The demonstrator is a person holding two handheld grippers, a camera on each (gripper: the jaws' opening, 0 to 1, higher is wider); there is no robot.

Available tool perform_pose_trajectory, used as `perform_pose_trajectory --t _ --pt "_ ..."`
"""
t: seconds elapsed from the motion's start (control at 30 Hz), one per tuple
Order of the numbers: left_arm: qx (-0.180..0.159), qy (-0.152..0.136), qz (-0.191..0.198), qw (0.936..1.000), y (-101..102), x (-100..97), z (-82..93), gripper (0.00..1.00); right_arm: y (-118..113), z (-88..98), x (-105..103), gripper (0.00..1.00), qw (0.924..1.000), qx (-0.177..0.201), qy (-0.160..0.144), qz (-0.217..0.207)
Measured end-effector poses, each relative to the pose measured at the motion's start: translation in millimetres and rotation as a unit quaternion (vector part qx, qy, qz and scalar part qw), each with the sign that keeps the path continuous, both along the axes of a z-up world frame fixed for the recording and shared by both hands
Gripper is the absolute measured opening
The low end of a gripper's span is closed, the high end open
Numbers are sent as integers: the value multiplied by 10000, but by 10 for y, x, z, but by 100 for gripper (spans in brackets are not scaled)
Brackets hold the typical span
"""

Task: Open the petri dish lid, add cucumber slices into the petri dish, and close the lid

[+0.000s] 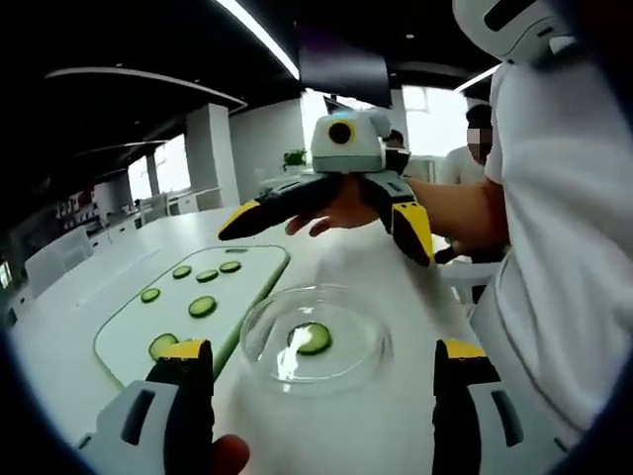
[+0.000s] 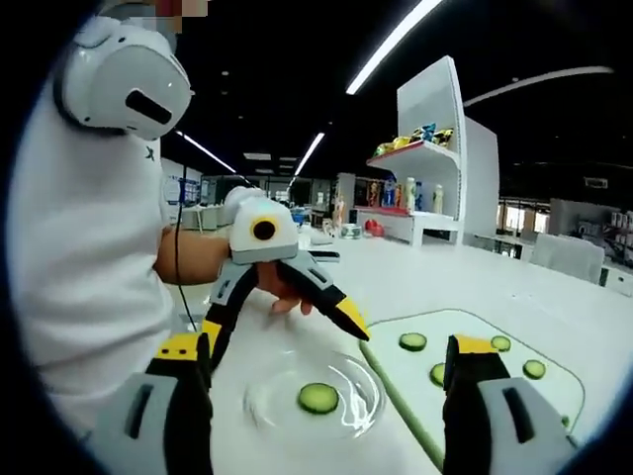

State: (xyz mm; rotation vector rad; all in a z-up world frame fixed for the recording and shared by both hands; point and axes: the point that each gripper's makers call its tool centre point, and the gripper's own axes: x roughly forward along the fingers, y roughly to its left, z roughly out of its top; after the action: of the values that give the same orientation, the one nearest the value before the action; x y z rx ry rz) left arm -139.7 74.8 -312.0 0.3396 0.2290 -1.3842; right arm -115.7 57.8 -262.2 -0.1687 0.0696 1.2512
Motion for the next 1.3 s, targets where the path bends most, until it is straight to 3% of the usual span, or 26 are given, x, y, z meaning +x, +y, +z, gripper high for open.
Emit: perform_pose_trajectory --t 0.1,0.17,0.37,0.5,0.63,0.8,0.9,1.03,1.1,1.17,1.3 --pt "-86 124 -23 9999 15 -32 37 92 -38 -40 -24 97 9997 -89 208 -89" --pt "30 47 -33 10000 39 -55 12 92 -65 -83 -48 97 9993 -174 307 -132" --pt "264 28 100 9996 127 -60 3 88 -164 -194 -58 97 9976 -520 238 -395" --pt "270 210 98 9994 200 -115 41 87 -208 -236 -77 97 9961 -699 266 -461" --pt "421 89 249 9988 281 -99 24 87 -337 -334 -16 97 9914 -1016 386 -734" --pt "814 386 541 9945 429 -117 -70 85 -373 -212 -122 97 9931 -883 361 -685" --pt "943 374 612 9930 519 -142 -22 84 -431 -228 -186 97 9889 -1111 590 -793" --pt "1073 352 701 9911 577 -143 7 84 -539 -282 -198 97 9820 -1525 559 -965" --pt "1116 396 748 9901 591 -147 8 83 -595 -271 -183 97 9805 -1587 515 -1041" --pt "1111 645 772 9887 592 -194 5 83 -702 -240 -113 97 9780 -1626 363 -1256" --pt "1153 675 808 9877 623 -213 27 81 -788 -213 -105 97 9756 -1630 405 -1411"
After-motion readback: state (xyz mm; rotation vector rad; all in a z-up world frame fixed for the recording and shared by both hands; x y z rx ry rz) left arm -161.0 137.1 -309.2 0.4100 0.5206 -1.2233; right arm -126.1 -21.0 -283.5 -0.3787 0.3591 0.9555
